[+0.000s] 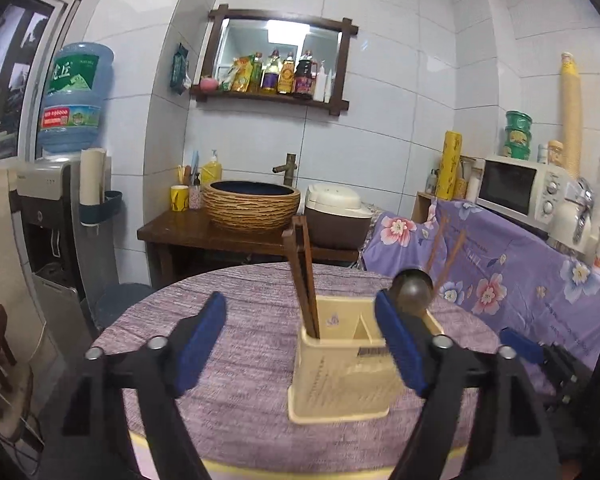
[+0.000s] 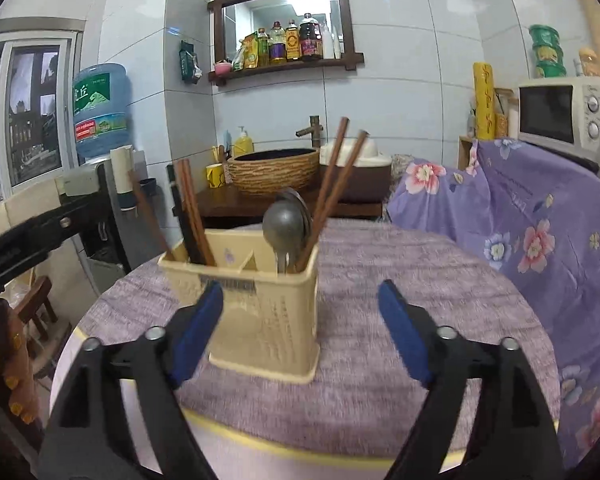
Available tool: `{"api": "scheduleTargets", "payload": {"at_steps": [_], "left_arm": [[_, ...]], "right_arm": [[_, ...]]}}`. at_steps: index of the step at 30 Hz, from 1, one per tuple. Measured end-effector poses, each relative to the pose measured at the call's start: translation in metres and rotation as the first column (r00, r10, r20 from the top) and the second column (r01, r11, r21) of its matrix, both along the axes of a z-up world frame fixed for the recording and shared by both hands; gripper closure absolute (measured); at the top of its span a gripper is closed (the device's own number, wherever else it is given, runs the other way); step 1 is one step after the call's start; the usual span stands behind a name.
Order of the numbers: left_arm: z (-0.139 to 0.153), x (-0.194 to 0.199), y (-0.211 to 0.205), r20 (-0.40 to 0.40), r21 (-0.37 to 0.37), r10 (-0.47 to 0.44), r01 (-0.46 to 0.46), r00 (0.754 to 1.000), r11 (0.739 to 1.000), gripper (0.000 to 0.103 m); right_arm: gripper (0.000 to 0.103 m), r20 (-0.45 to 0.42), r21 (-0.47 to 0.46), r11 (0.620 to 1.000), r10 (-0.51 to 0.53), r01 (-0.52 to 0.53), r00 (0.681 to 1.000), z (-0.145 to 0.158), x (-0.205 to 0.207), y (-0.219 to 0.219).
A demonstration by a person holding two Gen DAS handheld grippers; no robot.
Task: Organize utensils
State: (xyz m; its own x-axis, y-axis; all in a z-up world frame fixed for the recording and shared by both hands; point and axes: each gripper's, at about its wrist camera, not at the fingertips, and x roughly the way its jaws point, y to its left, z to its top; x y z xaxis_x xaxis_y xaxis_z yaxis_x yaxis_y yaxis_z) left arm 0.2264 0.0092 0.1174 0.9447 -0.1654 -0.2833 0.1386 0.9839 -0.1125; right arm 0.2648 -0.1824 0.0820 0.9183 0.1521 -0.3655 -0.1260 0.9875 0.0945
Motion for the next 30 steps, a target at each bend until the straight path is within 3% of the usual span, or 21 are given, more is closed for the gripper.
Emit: {"api": "scheduleTargets", "payload": {"at_steps": [3, 7, 15, 18, 23, 30], "left_arm": [[-0.02, -0.033, 0.009, -0.001, 0.026, 0.004, -0.004, 1.0, 1.0, 0.005], [-0.051, -0.079, 0.023, -0.031, 0.036, 0.037, -0.036, 0.999, 0.999, 0.005], [-0.095, -0.16, 0.024, -0.071, 0.007, 0.073, -0.072, 0.995, 0.997, 0.005], [-0.102, -0.179, 0.023, -0.089, -0.008, 0.065, -0.066, 0.994, 0.998, 0.005], [-0.104, -0.213, 0.023, -0.033, -0.009, 0.089, -0.089, 0.996, 0.996, 0.005], [-0.103, -0.23, 0.023, 0.005, 0.014, 0.103, -0.103, 0.995, 0.995, 0.005]], "right_arm": [[0.016, -0.027, -0.021, 1.0, 0.0, 0.0, 1.0, -0.018, -0.039, -0.011], [0.009, -0.034, -0.022, 0.999, -0.043, 0.042, 0.999, -0.043, -0.092, -0.022], [0.006, 0.012, -0.015, 0.999, -0.045, 0.045, 0.999, -0.079, -0.19, -0.015], [0.006, 0.041, -0.034, 0.999, -0.022, 0.023, 0.999, -0.081, -0.217, -0.007], [0.006, 0.091, -0.086, 0.996, -0.005, 0.013, 0.996, -0.082, -0.257, 0.005], [0.006, 0.118, -0.077, 0.997, 0.034, -0.025, 0.992, -0.077, -0.277, 0.012]]}}
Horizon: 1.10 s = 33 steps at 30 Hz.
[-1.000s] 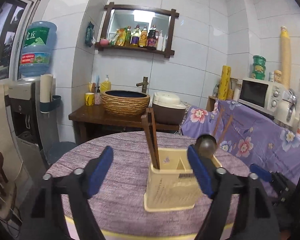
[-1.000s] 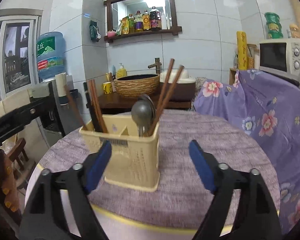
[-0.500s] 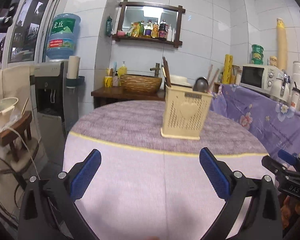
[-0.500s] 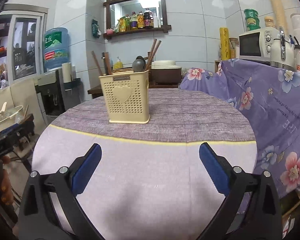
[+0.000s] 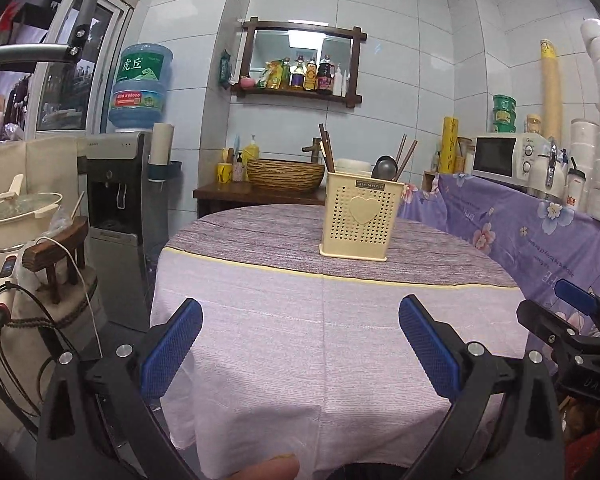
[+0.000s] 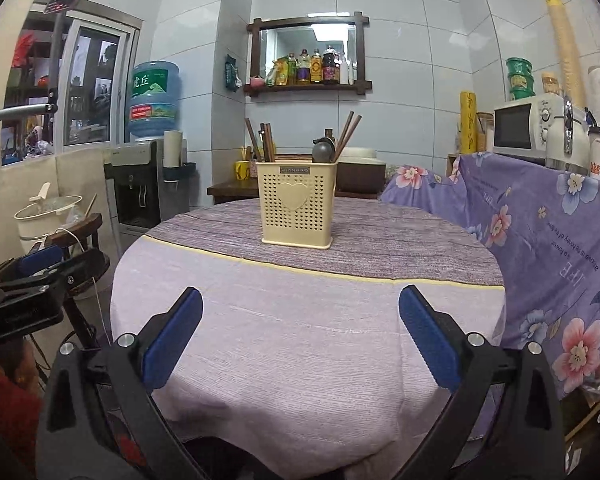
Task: Organize utensils
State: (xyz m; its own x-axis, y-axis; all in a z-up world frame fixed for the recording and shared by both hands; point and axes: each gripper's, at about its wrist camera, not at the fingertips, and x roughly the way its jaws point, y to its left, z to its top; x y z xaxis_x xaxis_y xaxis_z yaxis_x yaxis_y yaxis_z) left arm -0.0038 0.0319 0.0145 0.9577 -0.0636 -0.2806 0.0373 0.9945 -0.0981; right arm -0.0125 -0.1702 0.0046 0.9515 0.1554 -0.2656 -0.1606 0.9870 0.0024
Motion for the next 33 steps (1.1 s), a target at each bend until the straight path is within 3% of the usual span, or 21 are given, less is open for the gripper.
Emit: {"api": "scheduleTargets", "payload": {"at_steps": [33], "left_arm": [[0.0013, -0.0067, -0.006, 0.034, 0.036, -0.026, 0.025, 0.999, 0.999, 0.005]], "right_arm": [[0.006, 0.018, -0.016, 1.0, 0.004, -0.003, 1.0, 0.0095, 0.0036, 0.0035]]}}
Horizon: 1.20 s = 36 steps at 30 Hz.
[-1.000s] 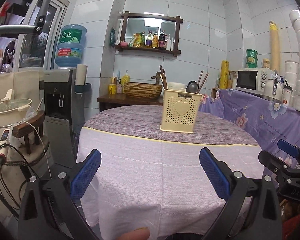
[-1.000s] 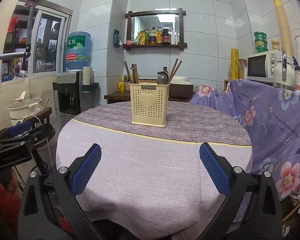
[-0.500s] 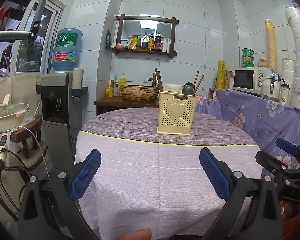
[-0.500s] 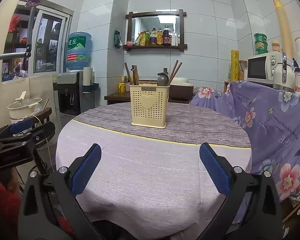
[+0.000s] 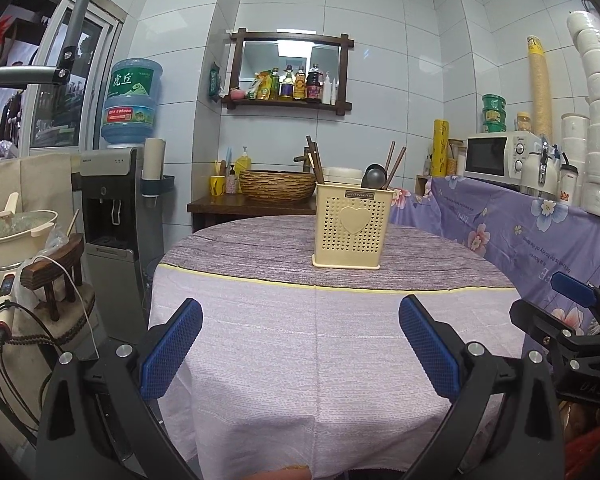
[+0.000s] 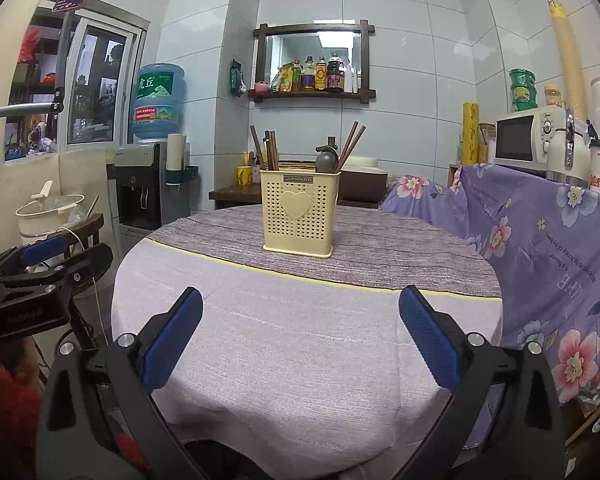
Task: Organize utensils
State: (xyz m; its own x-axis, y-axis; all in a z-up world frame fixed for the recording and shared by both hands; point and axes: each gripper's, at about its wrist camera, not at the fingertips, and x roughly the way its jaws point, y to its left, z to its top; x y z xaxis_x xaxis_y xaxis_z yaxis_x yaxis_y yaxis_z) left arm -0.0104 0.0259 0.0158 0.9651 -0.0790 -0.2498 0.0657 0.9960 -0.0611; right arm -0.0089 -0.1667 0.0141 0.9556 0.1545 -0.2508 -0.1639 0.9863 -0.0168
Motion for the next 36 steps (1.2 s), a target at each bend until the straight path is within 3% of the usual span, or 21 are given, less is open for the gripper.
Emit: {"api": "scheduleTargets", "payload": {"at_steps": [36], "left_arm": [[-0.0004, 0.0003, -0.0023, 0.001, 0.015, -0.005, 0.005, 1.0, 1.0, 0.005]], "right_arm": [[0.006, -0.003, -0.001, 1.0, 0.002, -0.002, 1.0, -0.0038, 0.0017, -0.0024]]}}
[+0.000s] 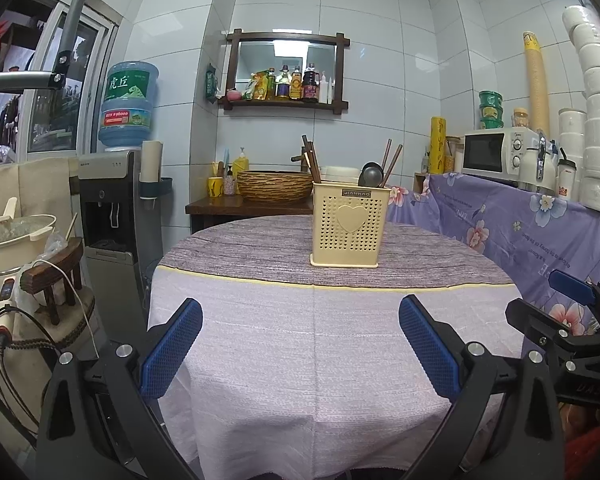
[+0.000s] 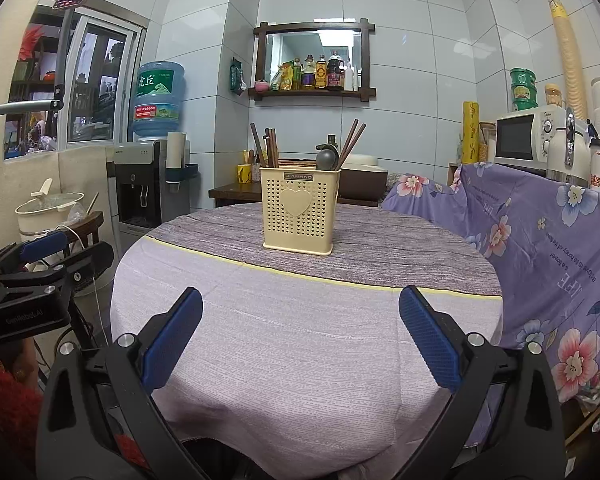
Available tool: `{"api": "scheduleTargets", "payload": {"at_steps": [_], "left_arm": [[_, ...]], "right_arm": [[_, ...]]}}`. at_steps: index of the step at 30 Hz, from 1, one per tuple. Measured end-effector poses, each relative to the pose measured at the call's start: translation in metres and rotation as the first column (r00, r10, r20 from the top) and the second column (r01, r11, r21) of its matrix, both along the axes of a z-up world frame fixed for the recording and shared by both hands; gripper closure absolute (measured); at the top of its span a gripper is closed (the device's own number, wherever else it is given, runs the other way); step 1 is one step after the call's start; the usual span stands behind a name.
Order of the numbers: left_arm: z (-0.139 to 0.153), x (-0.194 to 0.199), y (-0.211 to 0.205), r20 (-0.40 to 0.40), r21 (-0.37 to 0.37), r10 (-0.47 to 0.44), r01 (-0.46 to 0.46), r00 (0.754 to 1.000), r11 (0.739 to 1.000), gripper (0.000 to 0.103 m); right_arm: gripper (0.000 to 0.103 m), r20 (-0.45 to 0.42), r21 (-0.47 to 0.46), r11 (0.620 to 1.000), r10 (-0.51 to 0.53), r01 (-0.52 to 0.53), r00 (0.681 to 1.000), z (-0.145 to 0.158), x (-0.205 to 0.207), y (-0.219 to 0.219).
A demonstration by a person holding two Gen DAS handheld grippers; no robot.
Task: Organize utensils
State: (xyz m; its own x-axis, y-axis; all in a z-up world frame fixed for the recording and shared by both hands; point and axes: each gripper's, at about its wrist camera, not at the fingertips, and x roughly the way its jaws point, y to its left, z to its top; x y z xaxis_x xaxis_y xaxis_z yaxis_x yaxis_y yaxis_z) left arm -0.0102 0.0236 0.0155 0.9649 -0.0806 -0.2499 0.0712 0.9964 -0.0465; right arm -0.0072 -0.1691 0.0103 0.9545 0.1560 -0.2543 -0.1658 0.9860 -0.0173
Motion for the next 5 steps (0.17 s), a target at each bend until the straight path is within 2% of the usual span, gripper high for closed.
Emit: {"api": "scheduleTargets", "payload": {"at_steps": [5], "left_arm": [[0.0001, 0.0001, 0.0, -0.002, -0.001, -0.003, 0.003, 1.0, 1.0, 0.005]], "right_arm": [[0.006, -0.003, 0.0, 1.0, 0.001, -0.001, 1.0, -0.001, -0.0001, 0.0]]}}
